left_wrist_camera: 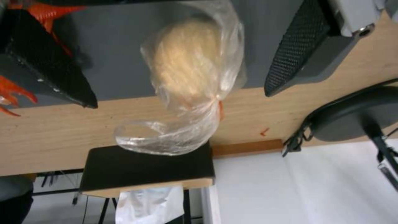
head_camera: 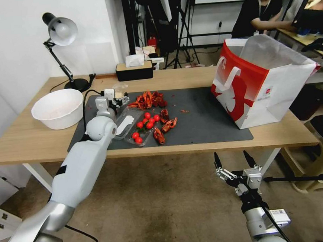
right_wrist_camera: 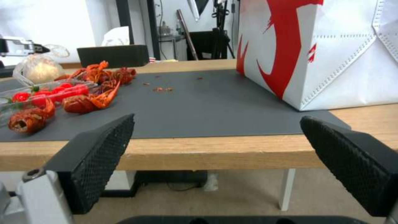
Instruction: Pick up the trash from the table and place it into the takeout bag.
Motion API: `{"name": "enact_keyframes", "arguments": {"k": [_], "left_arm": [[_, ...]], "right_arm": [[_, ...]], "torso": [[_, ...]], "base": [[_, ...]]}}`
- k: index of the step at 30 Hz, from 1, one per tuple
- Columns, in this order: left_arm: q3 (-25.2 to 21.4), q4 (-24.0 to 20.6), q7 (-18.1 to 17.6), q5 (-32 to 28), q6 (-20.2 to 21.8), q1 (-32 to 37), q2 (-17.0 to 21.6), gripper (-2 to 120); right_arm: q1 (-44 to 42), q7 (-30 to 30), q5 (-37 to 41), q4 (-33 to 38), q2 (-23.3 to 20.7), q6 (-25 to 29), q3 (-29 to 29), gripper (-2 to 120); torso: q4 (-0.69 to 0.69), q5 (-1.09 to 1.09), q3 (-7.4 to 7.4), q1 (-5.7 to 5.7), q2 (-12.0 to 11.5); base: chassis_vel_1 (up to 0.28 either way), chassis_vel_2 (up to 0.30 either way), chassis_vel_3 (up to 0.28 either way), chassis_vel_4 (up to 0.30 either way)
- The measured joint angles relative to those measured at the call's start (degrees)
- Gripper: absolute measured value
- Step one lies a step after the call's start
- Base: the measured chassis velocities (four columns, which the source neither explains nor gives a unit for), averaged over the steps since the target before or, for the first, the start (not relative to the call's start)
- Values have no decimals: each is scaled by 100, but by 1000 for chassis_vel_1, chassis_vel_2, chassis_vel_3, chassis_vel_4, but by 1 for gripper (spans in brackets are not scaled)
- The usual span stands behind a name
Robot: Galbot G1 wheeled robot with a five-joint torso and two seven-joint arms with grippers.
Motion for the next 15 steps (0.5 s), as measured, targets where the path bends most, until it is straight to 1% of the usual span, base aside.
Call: {"name": "enact_keyframes", "arguments": {"k": [2,3,6,8,9,10,11,15], "left_arm": [[64,156,39,0,0,-90,-35,100],[64,156,39,0,0,-90,-35,100],[183,478,78,-16,20,-308,-113,100],[195,511,80,-19,24,-327,-122,100],[212,584,84,-27,35,-369,-142,100],[243,752,96,-22,62,-468,-178,100],[243,752,96,-22,62,-468,-178,100],[283,1046,99,104,114,-606,-217,100]], "right_arm": [[5,0,0,-1,-2,0,0,100],[5,0,0,-1,-2,0,0,100],[7,0,0,-1,-9,-2,-1,100],[5,1,0,-1,-9,-3,0,100],[-1,1,0,-1,-11,-3,1,100],[-14,2,1,0,-15,-2,6,100],[-14,2,1,0,-15,-2,6,100],[-53,2,2,20,-5,17,22,100]], "torso": [[0,-1,0,0,0],[0,-1,0,0,0],[-1,0,0,0,0],[-1,0,0,0,0],[0,-1,0,0,0],[0,-1,0,0,0],[0,-1,0,0,0],[0,-1,0,0,0]], "base": [[0,0,0,0],[0,0,0,0],[0,0,0,0],[0,0,0,0],[0,0,0,0],[0,0,0,0],[0,0,0,0],[0,0,0,0]]}}
